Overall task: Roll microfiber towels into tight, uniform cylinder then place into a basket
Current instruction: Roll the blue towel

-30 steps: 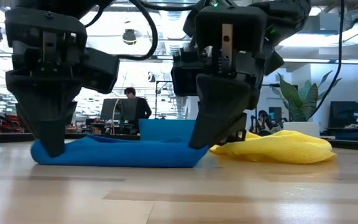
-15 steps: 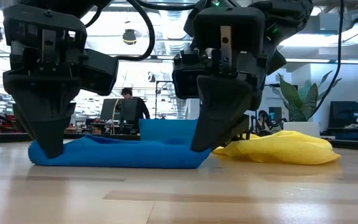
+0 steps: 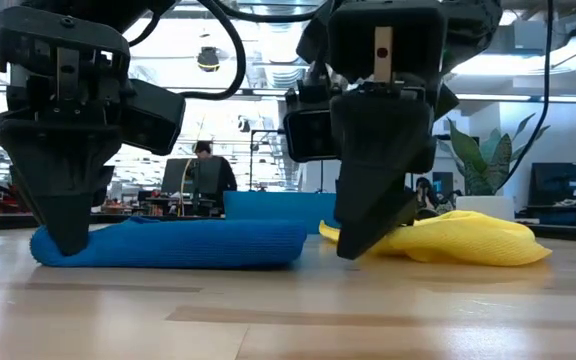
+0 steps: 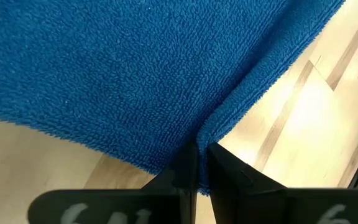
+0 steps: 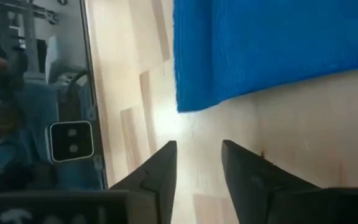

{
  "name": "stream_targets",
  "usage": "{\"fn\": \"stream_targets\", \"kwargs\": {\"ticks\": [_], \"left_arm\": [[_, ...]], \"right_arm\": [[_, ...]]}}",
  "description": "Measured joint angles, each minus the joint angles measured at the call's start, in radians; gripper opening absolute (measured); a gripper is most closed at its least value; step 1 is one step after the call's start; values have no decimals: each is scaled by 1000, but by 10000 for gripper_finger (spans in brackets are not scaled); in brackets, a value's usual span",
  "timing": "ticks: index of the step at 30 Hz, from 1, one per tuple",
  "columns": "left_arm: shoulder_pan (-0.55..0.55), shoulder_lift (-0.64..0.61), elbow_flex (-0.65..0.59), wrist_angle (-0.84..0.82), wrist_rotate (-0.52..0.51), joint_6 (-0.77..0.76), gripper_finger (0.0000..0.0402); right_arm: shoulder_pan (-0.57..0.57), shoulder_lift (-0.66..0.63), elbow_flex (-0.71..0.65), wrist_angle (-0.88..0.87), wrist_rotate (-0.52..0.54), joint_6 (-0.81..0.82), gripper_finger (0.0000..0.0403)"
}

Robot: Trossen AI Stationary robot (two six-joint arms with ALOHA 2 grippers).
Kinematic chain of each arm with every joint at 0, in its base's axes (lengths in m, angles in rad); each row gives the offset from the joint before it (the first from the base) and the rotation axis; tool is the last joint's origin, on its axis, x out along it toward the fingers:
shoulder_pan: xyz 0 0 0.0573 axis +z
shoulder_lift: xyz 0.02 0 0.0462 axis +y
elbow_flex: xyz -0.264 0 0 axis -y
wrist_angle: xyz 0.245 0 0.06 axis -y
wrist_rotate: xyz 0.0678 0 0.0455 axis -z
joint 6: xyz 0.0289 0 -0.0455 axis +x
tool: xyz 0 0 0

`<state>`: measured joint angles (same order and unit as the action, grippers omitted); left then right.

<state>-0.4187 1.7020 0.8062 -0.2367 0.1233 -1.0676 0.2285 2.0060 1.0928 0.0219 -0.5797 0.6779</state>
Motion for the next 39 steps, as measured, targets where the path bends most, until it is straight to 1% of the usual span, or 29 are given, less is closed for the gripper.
{"fn": "stream_targets", "kwargs": {"ticks": [4, 5, 8, 10, 12, 18, 25, 29, 35, 39], "left_arm": [[0, 0, 0, 1, -1, 0, 15], [0, 1, 0, 0, -1, 0, 15], [0, 1, 0, 4, -4, 0, 15], [0, 1, 0, 8, -5, 0, 15], [0, 1, 0, 13, -6, 0, 15], [-1, 2, 0, 19, -9, 0, 15], [-1, 2, 0, 23, -26, 2, 15], [-1, 2, 0, 23, -27, 5, 15], [-1, 2, 0, 24, -27, 5, 15], [-1, 2, 0, 25, -27, 5, 15]], "right_arm": [[33, -31, 2, 35, 3, -84, 154], [46, -33, 2, 74, 16, -108, 152], [82, -34, 2, 205, 116, -156, 145], [101, -24, 4, 263, 186, -178, 139], [105, -14, 3, 261, 227, -186, 133], [95, 12, 3, 268, 242, -185, 116], [96, 12, 4, 309, 247, -175, 111], [109, 12, 4, 314, 300, -174, 111], [104, 12, 4, 353, 350, -174, 111], [103, 12, 4, 353, 358, -178, 111]]}}
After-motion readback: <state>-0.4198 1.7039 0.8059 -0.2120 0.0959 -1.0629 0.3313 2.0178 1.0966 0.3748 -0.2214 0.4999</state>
